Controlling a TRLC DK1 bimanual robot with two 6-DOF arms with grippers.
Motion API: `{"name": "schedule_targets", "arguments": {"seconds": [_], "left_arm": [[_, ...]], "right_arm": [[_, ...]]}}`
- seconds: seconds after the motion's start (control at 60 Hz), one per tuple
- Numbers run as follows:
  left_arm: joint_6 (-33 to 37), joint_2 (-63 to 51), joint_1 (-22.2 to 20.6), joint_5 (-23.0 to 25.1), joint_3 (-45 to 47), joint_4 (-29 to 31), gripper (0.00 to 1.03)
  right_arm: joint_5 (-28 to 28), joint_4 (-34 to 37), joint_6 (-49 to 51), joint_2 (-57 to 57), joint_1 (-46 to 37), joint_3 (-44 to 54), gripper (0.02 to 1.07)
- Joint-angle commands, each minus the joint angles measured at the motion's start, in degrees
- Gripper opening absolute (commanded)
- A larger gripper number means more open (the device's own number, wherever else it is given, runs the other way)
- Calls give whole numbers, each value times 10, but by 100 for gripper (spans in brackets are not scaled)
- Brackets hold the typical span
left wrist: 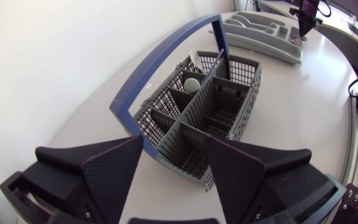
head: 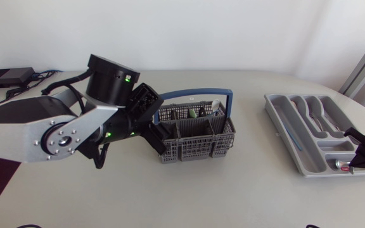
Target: Sort the cutlery from the basket into the organizer compartments.
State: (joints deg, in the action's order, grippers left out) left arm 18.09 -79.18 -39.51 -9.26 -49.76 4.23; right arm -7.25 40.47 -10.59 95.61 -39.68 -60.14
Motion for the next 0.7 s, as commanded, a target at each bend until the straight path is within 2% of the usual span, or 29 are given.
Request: {"name": "schedule_targets", "arguments": {"seconds": [0.0, 0.133, 0.25, 0.3, 0.35, 0.45, 0.533, 0.633, 0.683], "left_arm": [[14, 10, 4, -1, 12, 4, 68], [13, 14, 3, -1, 12, 9, 68], [13, 22, 9, -1, 15, 14, 68], [13, 26, 14, -1, 19, 16, 68], [13, 32, 19, -1, 22, 17, 68], [13, 43, 26, -1, 32, 19, 68], [12, 46, 27, -1, 41, 20, 68], [9, 50, 25, -1, 51, 20, 68], [9, 53, 22, -1, 56, 22, 68]], "right_arm": [[-2, -7, -22, 25, 17, -17, 10], [-6, -8, -31, 41, 43, -30, 28], [-8, -15, -29, 19, 54, -23, 51], [-8, -21, -21, -5, 61, -16, 68], [-8, -27, -14, -40, 67, -4, 75], [-28, -29, 14, -115, 97, 14, 82], [-78, -32, 49, -141, 131, 21, 82], [-99, -44, 72, -148, 184, 32, 82], [-134, -58, 80, -150, 204, 40, 82]]}}
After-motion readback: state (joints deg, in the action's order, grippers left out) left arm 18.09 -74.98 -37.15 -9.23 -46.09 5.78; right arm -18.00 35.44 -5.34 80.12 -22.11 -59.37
